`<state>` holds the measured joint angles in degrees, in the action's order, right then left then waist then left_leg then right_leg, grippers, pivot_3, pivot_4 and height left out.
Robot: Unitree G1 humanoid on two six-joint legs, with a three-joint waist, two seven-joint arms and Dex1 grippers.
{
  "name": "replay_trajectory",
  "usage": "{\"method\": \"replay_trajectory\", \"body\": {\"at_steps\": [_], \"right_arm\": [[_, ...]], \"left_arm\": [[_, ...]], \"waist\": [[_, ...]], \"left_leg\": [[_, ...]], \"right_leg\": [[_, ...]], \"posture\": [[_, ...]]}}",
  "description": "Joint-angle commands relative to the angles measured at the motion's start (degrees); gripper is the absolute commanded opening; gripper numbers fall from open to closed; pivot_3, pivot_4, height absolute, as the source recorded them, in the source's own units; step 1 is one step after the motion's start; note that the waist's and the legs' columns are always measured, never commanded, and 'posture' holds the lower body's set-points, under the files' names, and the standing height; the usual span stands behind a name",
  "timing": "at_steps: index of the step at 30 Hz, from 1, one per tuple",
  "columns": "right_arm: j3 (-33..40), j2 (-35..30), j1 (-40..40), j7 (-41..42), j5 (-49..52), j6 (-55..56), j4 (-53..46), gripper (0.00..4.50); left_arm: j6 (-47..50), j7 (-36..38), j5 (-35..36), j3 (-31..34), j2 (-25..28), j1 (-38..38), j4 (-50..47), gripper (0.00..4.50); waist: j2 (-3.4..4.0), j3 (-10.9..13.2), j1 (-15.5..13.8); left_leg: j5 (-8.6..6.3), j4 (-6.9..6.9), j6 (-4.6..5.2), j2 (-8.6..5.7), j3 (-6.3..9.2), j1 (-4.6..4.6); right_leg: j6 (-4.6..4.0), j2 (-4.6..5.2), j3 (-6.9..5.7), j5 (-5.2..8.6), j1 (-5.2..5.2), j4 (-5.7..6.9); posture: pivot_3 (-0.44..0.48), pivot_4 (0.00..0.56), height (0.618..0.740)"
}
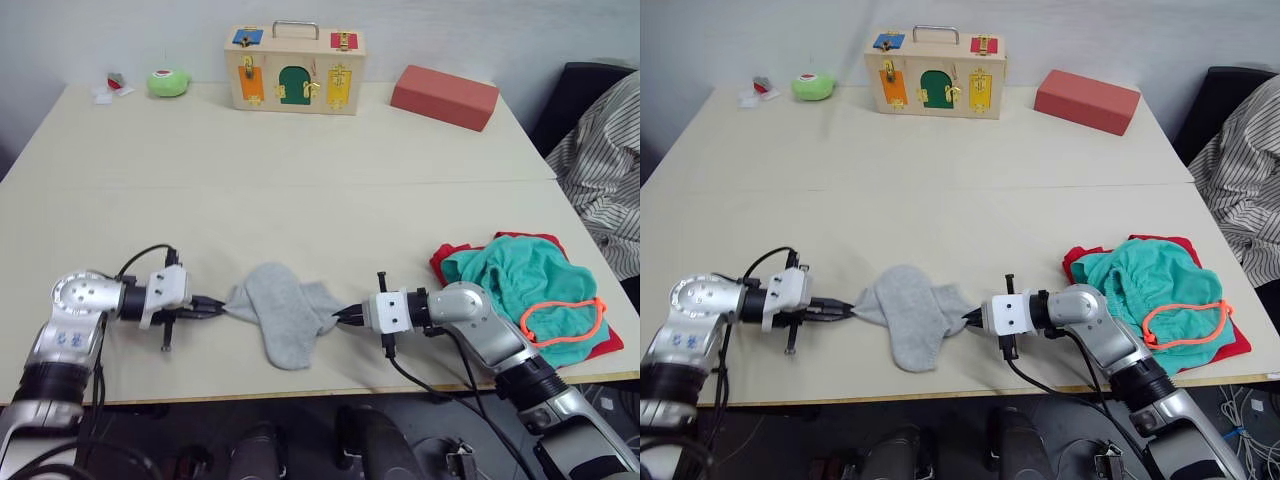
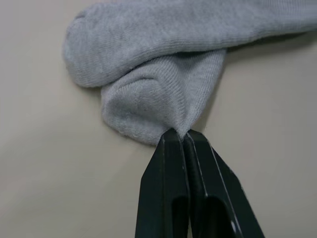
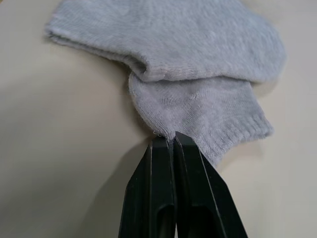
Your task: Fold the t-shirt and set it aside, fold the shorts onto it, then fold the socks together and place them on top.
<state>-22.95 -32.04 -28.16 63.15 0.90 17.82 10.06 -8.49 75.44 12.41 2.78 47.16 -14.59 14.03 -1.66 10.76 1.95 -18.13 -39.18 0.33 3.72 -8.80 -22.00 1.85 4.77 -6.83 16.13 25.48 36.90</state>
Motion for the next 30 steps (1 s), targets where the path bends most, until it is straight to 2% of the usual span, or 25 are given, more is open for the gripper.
{"method": "replay_trajectory", "body": {"at_steps": [1, 4, 9, 10, 13, 18, 21, 24, 26, 27, 30], "right_arm": [[1.4, -0.05, -2.74, 0.75, -0.51, 5.39, 5.34, 0.0], [1.37, 1.19, -4.7, 0.84, -0.84, 8.3, 9.38, 0.0], [2.26, 2.73, -5.33, 2.5, 1.82, 7.01, 11.27, 0.0], [2.62, 2.84, -5.0, 3.22, 3.06, 5.64, 10.59, 0.0], [3.25, 1.5, -3.94, 4.57, 4.19, 4.1, 8.4, 0.67], [7.64, -3.33, 0.77, 4.74, 7.85, -0.73, -0.66, 2.42], [12.5, -8.27, 7.97, 4.13, 20.18, -19.97, -16.36, 3.5], [15.0, -10.64, 13.62, -1.34, 31.6, -39.78, -27.65, 4.5], [16.28, -10.66, 15.52, -8.92, 41.19, -56.76, -32.69, 4.5], [16.83, -10.64, 15.95, -11.29, 44.02, -61.8, -34.32, 4.5], [17.61, -8.14, 16.22, -21.07, 53.58, -76.89, -37.55, 4.5]], "left_arm": [[7.05, -5.58, 2.42, 3.63, 0.77, 8.85, -13.89, 0.02], [10.53, -11.02, 2.31, 5.19, -0.37, 14.48, -20.85, 0.02], [15.69, -16.3, 3.38, 6.3, -1.64, 16.94, -24.62, 0.02], [16.39, -16.78, 3.56, 6.51, -1.63, 17.15, -24.98, 0.22], [19.42, -16.47, 5.51, 7.49, -0.81, 17.76, -26.39, 0.9], [30.44, -13.47, 13.38, 11.88, 3.02, 18.99, -28.63, 2.54], [46.89, -11.5, 21.33, 15.17, 9.45, 16.39, -26.33, 3.52], [57.48, -14.5, 25.74, 14.13, 9.61, 7.33, -21.33, 4.47], [62.79, -14.34, 25.37, 9.44, 9.5, 0.69, -17.08, 4.47], [63.67, -14.06, 24.78, 7.81, 9.51, -1.08, -15.92, 4.47], [61.86, -14.9, 19.71, 0.88, 6.71, -9.04, -9.13, 4.47]], "waist": [[0.02, 0.01, 0.03], [0.03, 0.02, -0.18], [0.04, 0.02, -0.32], [0.05, 0.03, -0.31], [0.05, 0.03, -0.32], [0.06, 0.03, -0.38], [0.07, 0.05, -0.59], [0.12, 0.07, -1.09], [0.08, 0.04, -1.31], [0.08, 0.04, -1.18], [0.08, 0.04, -1.08]], "left_leg": [[-0.01, 0.0, -0.01, 0.0, -0.03, 0.04], [-0.02, 0.01, -0.04, 0.0, -0.08, 0.12], [0.0, 0.02, -0.1, 0.0, -0.08, 0.2], [-0.01, 0.03, -0.12, 0.0, -0.08, 0.22], [-0.02, 0.08, -0.16, 0.01, -0.11, 0.3], [-0.08, 0.12, -0.25, 0.06, -0.15, 0.36], [-0.1, 0.14, -0.28, 0.06, -0.13, 0.4], [-0.14, 0.17, -0.32, 0.05, -0.08, 0.49], [-0.25, 0.18, -0.15, 0.08, -0.03, 0.57], [-0.25, 0.18, -0.15, 0.07, -0.03, 0.6], [-0.15, 0.23, -0.4, 0.07, -0.05, 0.64]], "right_leg": [[-0.01, 0.01, 0.06, 0.01, 0.0, 0.03], [-0.03, 0.01, 0.16, 0.02, -0.01, 0.07], [-0.1, 0.02, 0.21, 0.03, -0.02, 0.2], [-0.11, 0.02, 0.23, 0.03, -0.02, 0.21], [-0.2, 0.03, 0.25, 0.09, -0.02, 0.26], [-0.35, 0.04, 0.22, 0.17, -0.02, 0.31], [-0.43, 0.06, 0.21, 0.22, -0.02, 0.38], [-0.5, 0.07, 0.21, 0.27, -0.07, 0.44], [-0.5, 0.05, 0.22, 0.27, -0.11, 0.49], [-0.52, 0.05, 0.23, 0.28, -0.15, 0.52], [-0.62, 0.04, 0.27, 0.34, -0.11, 0.58]], "posture": [[0.0, 0.15, 0.74], [0.0, 0.15, 0.74], [0.0, 0.15, 0.74], [0.0, 0.15, 0.74], [0.0, 0.15, 0.74], [0.0, 0.15, 0.74], [0.0, 0.15, 0.74], [0.0, 0.15, 0.74], [0.0, 0.15, 0.74], [0.0, 0.15, 0.74], [0.0, 0.15, 0.74]]}}
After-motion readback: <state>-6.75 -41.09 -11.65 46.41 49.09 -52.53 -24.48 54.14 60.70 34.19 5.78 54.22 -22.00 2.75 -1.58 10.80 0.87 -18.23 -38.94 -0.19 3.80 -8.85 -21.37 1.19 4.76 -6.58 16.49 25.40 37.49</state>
